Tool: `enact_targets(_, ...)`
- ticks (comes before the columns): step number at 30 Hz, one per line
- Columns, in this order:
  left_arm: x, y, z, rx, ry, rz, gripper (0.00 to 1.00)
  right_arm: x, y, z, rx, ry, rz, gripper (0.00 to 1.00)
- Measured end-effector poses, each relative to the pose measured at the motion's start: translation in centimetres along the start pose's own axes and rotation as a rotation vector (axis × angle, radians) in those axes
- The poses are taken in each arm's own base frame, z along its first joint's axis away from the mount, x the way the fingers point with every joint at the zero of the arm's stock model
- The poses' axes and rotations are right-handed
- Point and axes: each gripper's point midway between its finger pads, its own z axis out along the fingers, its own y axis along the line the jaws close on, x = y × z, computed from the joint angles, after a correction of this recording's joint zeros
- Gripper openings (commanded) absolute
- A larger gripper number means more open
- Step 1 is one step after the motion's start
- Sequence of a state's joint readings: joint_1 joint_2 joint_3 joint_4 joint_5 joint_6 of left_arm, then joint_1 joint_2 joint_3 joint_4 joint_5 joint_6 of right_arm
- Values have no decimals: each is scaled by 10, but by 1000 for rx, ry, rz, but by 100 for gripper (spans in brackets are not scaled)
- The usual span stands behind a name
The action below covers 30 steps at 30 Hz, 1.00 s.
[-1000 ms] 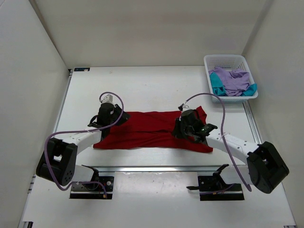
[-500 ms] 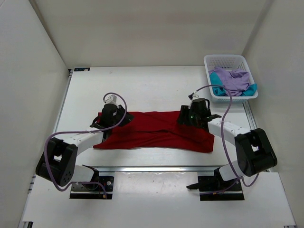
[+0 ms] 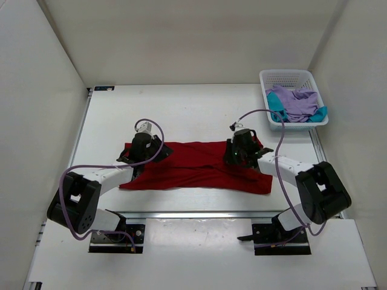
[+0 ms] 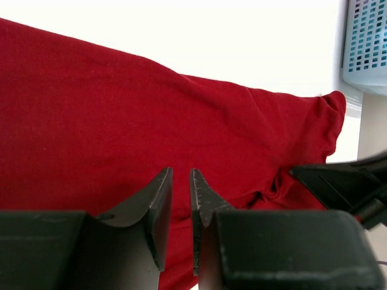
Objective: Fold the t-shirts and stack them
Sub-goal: Fold the other side of the tshirt into a rectangle
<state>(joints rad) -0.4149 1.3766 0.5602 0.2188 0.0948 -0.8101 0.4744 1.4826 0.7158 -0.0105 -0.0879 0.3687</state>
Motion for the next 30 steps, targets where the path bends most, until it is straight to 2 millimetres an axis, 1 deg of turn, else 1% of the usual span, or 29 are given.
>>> enact_targets(5, 1, 0, 0, 1, 3, -2, 29, 5, 13, -20, 30, -22, 7, 1)
enact_targets(8, 1, -1, 0, 1, 3, -2, 29, 17, 25, -30, 28, -17, 25, 0)
enact_targets(11, 3, -3, 0, 7, 9, 1, 29, 35, 33, -34, 27, 12, 55, 1)
enact_targets(12, 4, -4, 0, 9, 11, 3, 29, 41, 34, -35, 31, 24, 62, 4)
enact_targets(13, 4, -4, 0, 10, 12, 3, 29, 47, 34, -35, 34, 35, 72, 8)
enact_targets(14, 4, -5, 0, 14, 13, 1, 29, 56, 35, -36, 40, 52, 84, 9)
enact_targets(15, 4, -6, 0, 15, 13, 1, 29, 61, 36, -36, 44, 61, 96, 9)
enact_targets(17, 3, -7, 0, 18, 11, 1, 30, 66, 37, -38, 47, 63, 120, 13)
enact_targets(19, 2, -8, 0, 20, 10, 1, 30, 70, 40, -44, 38, 63, 140, 24)
enact_targets(20, 2, -8, 0, 21, 9, 1, 29, 70, 42, -47, 23, 62, 150, 28)
enact_targets(22, 1, -8, 0, 22, 9, 0, 30, 69, 50, -54, -20, 67, 162, 31)
enact_targets(24, 0, -9, 0, 24, 7, -1, 30, 66, 55, -60, -61, 73, 167, 31)
enact_targets(25, -3, -11, 0, 27, 3, -2, 30, 64, 56, -63, -73, 73, 167, 30)
enact_targets(27, -8, -15, 0, 37, -8, -1, 31, 58, 51, -69, -77, 60, 168, 20)
enact_targets(28, -10, -19, 1, 43, -13, -2, 32, 51, 46, -71, -78, 42, 179, 10)
enact_targets(30, -14, -24, 2, 54, -19, 0, 32, 32, 26, -74, -55, -14, 212, 3)
